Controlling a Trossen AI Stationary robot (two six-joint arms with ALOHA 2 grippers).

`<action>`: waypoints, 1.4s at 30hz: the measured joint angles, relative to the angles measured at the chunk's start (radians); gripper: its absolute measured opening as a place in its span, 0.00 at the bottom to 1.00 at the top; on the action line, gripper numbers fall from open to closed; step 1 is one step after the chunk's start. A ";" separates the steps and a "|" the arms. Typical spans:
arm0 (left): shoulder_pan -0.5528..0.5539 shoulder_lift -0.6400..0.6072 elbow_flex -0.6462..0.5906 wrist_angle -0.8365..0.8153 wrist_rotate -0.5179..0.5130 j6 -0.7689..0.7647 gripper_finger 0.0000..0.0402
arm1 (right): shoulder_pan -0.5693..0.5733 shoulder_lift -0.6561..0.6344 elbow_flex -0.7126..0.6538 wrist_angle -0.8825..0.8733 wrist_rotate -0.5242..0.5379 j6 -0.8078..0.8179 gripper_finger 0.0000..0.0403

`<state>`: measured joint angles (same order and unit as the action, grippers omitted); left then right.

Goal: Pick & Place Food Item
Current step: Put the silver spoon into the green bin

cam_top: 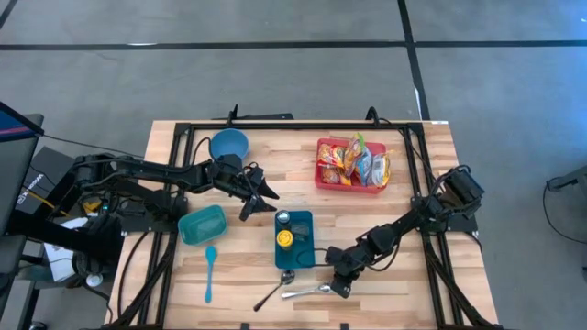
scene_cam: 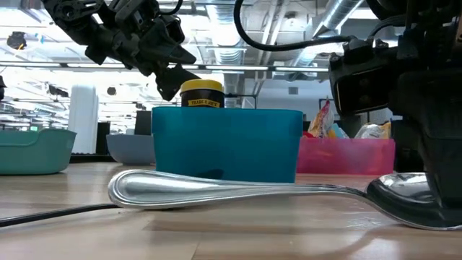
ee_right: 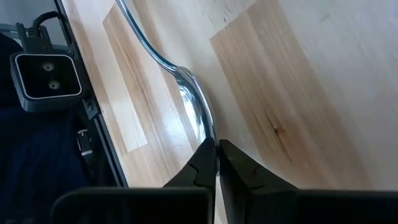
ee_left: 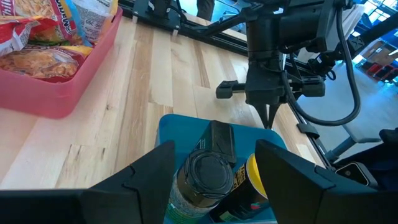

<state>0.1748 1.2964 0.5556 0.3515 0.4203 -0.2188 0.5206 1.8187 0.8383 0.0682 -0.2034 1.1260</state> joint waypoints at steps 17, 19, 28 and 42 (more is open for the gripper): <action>0.000 0.000 0.000 0.003 0.000 0.000 0.54 | 0.022 -0.006 0.134 -0.153 0.071 -0.221 0.00; 0.000 0.000 0.000 0.003 0.000 0.000 0.54 | 0.022 -0.006 0.168 -0.218 0.108 -0.255 0.00; 0.000 0.000 0.000 0.004 0.000 0.000 0.54 | 0.023 -0.007 0.286 -0.372 0.234 -0.382 0.00; 0.000 0.000 0.000 0.005 -0.001 0.001 0.54 | 0.069 -0.008 0.444 -0.570 0.478 -0.509 0.00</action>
<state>0.1749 1.2964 0.5556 0.3569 0.4189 -0.2181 0.5893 1.8111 1.2823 -0.5022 0.2750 0.6167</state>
